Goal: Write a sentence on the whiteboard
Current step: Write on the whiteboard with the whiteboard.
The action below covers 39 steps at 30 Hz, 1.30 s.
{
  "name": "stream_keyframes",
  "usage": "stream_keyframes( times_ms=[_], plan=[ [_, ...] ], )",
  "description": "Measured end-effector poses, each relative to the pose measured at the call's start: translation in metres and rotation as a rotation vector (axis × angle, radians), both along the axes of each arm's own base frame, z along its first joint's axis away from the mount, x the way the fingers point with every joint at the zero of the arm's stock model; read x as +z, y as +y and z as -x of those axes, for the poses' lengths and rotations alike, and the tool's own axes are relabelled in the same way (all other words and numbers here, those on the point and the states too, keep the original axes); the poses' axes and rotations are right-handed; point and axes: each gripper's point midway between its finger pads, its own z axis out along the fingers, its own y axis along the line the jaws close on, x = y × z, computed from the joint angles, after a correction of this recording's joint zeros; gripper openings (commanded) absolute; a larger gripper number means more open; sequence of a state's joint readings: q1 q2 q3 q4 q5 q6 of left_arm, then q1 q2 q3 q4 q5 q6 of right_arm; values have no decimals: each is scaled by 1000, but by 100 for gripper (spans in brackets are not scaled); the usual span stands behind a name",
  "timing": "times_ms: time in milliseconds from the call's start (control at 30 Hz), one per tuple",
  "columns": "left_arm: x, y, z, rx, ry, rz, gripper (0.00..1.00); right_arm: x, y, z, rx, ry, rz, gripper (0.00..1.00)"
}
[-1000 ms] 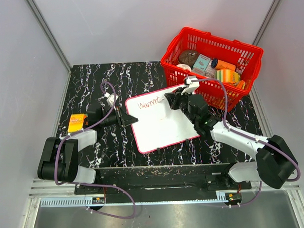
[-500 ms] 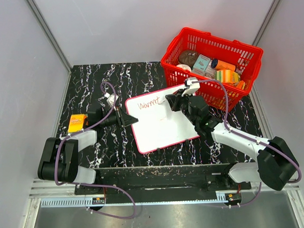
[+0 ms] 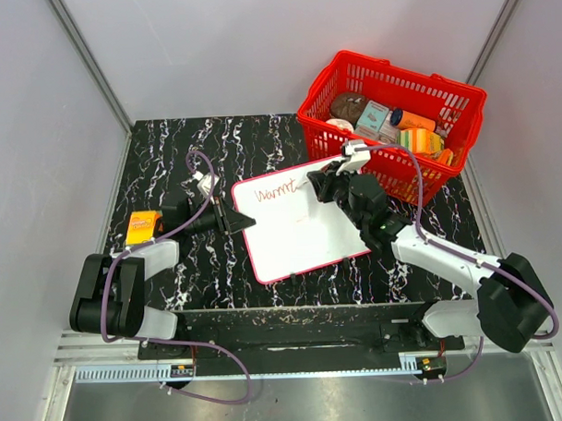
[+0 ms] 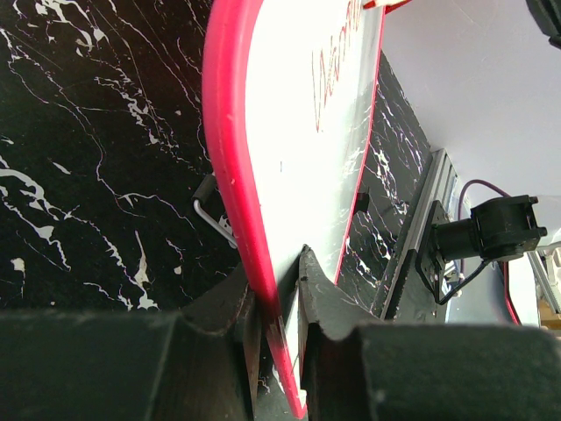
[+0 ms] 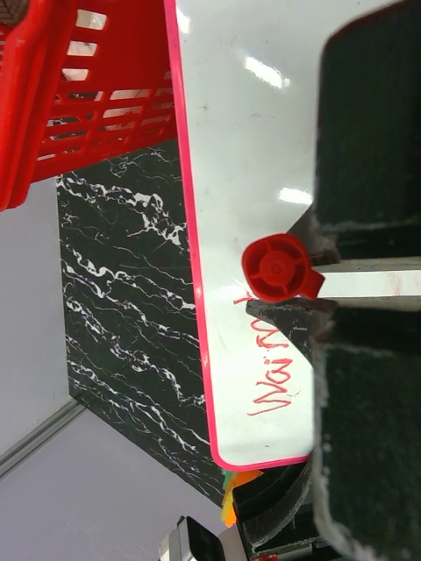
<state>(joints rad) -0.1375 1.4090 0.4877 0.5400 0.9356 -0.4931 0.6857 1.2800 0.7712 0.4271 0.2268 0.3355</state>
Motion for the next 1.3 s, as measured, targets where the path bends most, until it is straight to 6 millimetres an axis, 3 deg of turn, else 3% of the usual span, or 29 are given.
stream_keyframes(
  times_ms=[333, 467, 767, 1300],
  plan=[
    [0, 0, 0, -3, -5, -2, 0, 34, -7, -14, -47, -76, 5, 0],
    [0, -1, 0, -4, -6, -2, 0, 39, -9, -19, -63, -87, 5, 0],
    [0, 0, 0, -3, -5, -3, 0, 24, -6, -28, -68, -57, 31, 0],
    [0, 0, 0, -3, -4, -3, 0, 18, -9, -23, -61, -43, 27, 0]
  ],
)
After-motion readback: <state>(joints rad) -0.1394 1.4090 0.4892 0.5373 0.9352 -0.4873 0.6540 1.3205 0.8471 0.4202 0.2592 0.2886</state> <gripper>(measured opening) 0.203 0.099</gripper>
